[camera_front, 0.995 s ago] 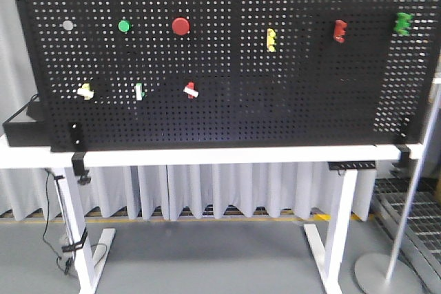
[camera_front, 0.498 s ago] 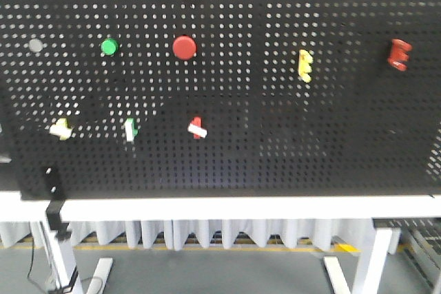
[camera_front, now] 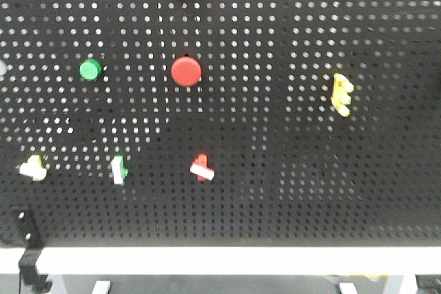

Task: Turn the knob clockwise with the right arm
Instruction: 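Drive the base forward toward the black pegboard on the white table, then raise the right gripper up to the small silver knob with black lever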

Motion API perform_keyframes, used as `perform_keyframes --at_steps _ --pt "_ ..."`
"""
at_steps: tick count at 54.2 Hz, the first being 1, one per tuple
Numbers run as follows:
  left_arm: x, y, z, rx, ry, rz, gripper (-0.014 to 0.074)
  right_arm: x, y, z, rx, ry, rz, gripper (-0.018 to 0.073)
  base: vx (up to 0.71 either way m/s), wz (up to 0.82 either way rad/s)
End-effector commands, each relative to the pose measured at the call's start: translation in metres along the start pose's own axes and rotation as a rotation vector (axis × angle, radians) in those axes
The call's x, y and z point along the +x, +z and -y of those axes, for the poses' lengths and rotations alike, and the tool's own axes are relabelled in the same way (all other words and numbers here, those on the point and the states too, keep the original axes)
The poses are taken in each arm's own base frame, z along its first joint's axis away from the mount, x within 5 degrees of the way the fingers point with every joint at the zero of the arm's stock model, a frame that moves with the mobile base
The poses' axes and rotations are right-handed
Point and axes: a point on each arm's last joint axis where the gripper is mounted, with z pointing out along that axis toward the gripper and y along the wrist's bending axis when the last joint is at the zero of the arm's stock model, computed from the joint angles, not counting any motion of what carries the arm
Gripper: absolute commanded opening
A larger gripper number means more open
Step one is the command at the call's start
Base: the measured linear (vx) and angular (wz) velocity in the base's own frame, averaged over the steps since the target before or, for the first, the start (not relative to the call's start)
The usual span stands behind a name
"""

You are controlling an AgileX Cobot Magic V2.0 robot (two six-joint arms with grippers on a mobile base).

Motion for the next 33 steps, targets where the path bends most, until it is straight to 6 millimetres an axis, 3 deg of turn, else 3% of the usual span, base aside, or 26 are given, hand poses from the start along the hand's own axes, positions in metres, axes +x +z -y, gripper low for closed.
perform_keyframes --at_steps 1,33 --pt "0.0009 0.001 0.0014 0.004 -0.008 0.068 -0.0006 -0.0028 0.0 0.0005 0.013 -0.013 0.069 -0.0008 0.18 0.03" --pt "0.0009 0.001 0.0014 0.004 -0.008 0.068 -0.0006 -0.0028 0.0 0.0005 0.013 -0.013 0.069 -0.0008 0.1 0.01"
